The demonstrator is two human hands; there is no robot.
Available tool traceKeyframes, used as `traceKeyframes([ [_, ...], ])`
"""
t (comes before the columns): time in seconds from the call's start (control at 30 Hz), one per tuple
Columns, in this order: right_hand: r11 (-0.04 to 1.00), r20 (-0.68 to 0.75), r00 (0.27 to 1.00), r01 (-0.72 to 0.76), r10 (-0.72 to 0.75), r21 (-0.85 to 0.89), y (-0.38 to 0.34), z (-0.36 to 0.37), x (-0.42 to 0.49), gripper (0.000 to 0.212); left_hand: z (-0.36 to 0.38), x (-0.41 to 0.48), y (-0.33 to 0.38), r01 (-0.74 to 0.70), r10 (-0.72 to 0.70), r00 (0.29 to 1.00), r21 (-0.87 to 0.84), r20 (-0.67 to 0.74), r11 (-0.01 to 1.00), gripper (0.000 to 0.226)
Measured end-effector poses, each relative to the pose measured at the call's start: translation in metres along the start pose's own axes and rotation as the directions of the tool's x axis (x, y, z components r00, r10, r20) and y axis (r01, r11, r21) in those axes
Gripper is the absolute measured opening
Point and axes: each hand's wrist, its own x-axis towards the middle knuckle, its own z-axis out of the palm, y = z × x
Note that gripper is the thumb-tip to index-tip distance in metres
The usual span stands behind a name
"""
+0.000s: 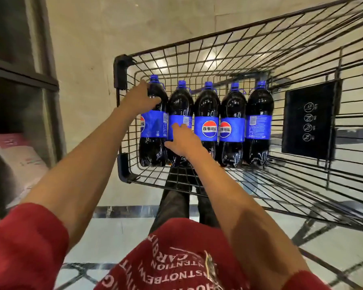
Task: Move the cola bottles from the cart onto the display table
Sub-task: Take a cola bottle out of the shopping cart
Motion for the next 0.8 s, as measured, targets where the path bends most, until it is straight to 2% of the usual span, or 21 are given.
traceKeyframes([
  [0.07, 1.0, 0.019, 1.0, -0.003, 0.003, 0.009, 0.003, 0.011, 0.011, 0.067, 0.007, 0.018, -0.001, 0.011, -0.011, 1.0, -0.031, 0.007, 0.999, 0.061],
  [0.27, 0.998, 0.091, 0.996, -0.018, 0.012, 0.055, 0.002, 0.041, 0.04, 0.07, 0.024, 0.059, -0.014, 0.053, -0.05, 0.998, 0.091, -0.027, 0.994, 0.076],
  [0.37, 0.969, 0.116, 0.993, -0.064, 0.037, 0.237, 0.002, 0.045, 0.053, 0.073, 0.033, 0.073, -0.019, 0.078, -0.075, 0.997, 0.155, -0.025, 0.985, 0.083],
  [0.5, 0.862, 0.11, 0.988, -0.15, 0.111, 0.484, -0.005, 0.048, 0.062, 0.078, 0.041, 0.083, -0.016, 0.084, -0.083, 0.996, 0.176, -0.012, 0.981, 0.101],
  [0.63, 0.807, 0.066, 0.981, -0.187, 0.181, 0.56, -0.013, 0.059, 0.063, 0.078, 0.05, 0.092, -0.023, 0.109, -0.113, 0.993, 0.109, 0.031, 0.988, 0.125],
  [0.8, 0.784, 0.045, 0.965, -0.237, 0.258, 0.574, -0.025, 0.068, 0.067, 0.088, 0.053, 0.093, -0.019, 0.13, -0.132, 0.991, 0.151, 0.002, 0.98, 0.133],
])
